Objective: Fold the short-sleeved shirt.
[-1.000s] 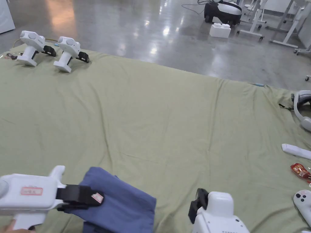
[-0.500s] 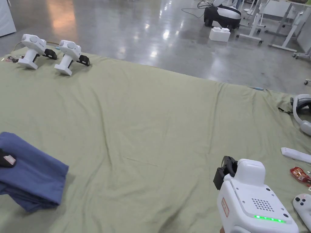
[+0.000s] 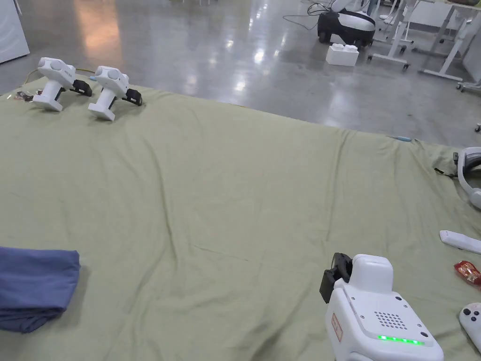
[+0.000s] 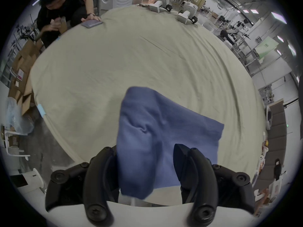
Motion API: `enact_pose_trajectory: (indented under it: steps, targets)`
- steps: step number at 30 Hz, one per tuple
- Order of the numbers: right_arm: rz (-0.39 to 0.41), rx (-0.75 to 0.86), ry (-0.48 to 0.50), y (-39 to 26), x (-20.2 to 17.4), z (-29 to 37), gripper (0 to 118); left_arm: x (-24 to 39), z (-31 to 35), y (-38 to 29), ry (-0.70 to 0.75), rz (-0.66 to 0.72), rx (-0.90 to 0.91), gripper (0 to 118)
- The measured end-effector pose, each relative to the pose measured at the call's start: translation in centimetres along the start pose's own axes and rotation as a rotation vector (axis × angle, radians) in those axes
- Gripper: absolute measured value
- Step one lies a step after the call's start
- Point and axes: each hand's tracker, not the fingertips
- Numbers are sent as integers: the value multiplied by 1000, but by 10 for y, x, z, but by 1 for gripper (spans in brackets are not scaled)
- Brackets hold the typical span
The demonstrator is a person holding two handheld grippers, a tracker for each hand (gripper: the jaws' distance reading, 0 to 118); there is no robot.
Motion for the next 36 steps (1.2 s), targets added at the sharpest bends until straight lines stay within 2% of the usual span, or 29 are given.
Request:
enact_pose_trajectory:
  steps: [2, 6, 9, 12, 19, 21, 25, 29, 30, 31, 32, 33, 35, 36]
  targets:
    - [2, -2, 0, 0, 1, -1, 6, -2, 10, 3, 58, -7, 39, 68]
    - [1, -11, 7, 0, 3, -1, 6, -16, 39, 17, 173, -58, 232, 68]
    - [4, -13, 7, -2, 4, 1, 6, -2, 64, 7, 159, -69, 358, 68]
    - [-3, -18, 9, -4, 4, 2, 6, 21, 69, -5, 105, -151, 466, 68]
    - [-21, -9, 6, -1, 0, 1, 6, 142, 70, -89, -78, -375, 740, 68]
    - [-21, 1, 6, 2, -3, 2, 6, 178, 70, -116, -142, -404, 812, 68]
    - [-12, 25, 2, 6, -9, 3, 6, 241, 60, -147, -116, -447, 852, 68]
    - [-8, 50, -7, 7, -12, 6, 6, 284, 48, -169, -194, -467, 916, 66]
    - [-5, 58, -12, 8, -12, 7, 6, 294, 48, -177, -187, -469, 946, 61]
    - [-3, 64, -17, 8, -12, 8, 6, 303, 49, -184, -158, -468, 983, 51]
    - [-3, 72, -24, 8, -12, 9, 6, 309, 50, -188, -146, -466, 1006, 31]
    - [-1, 79, -30, 9, -11, 10, 6, 315, 50, -191, -145, -454, 1016, 18]
    - [4, 93, -44, 9, -10, 11, 6, 321, 51, -193, -120, -410, 1037, 16]
    - [5, 100, -48, 9, -10, 12, 6, 325, 50, -193, -165, -391, 1022, 9]
